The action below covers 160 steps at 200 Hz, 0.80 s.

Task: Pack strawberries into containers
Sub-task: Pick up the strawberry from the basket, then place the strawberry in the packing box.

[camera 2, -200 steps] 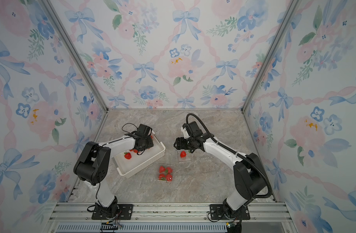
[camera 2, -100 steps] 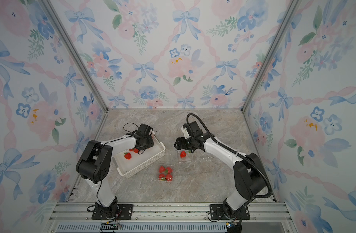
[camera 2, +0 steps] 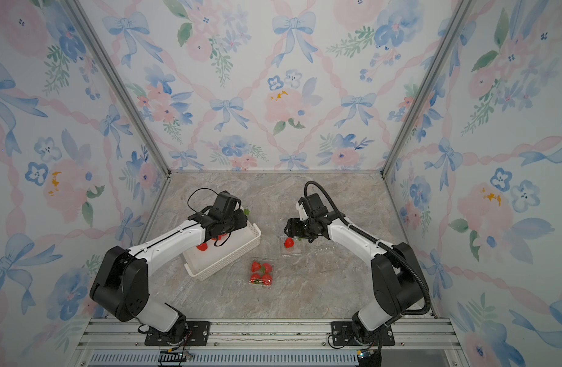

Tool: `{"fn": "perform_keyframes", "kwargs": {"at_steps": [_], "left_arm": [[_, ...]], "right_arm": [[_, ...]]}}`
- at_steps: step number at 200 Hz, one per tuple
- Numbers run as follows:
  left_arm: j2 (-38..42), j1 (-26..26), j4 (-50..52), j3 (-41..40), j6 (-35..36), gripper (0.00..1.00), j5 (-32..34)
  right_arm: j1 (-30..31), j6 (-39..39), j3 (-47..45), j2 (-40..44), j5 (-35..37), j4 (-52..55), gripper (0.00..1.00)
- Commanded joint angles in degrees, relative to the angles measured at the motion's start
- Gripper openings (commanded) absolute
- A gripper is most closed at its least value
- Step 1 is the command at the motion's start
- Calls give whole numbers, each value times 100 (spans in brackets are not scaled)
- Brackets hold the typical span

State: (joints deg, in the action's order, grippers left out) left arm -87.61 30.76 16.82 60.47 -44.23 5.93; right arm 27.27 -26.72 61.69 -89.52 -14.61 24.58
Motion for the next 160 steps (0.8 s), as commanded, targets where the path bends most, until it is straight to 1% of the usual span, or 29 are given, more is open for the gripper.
{"fn": "perform_keyframes", "kwargs": {"at_steps": [1,40,71,105,160], "left_arm": [[-85,507,80,210,-130,29,-96],[-584,1524,74,880,-234,29,-34],[-1135,1983,75,1231,-218,29,-37],[-1718,2232,72,1465,-209,28,-146],[-2011,2377,71,1522,-226,28,-119]], "right_arm": [[-212,-101,-223,381,165,229,71],[-611,-114,-675,816,285,354,72],[-823,-88,-972,1065,261,388,72],[-860,-95,-1190,1216,248,358,72],[-863,-129,-1453,1244,178,242,73]]}}
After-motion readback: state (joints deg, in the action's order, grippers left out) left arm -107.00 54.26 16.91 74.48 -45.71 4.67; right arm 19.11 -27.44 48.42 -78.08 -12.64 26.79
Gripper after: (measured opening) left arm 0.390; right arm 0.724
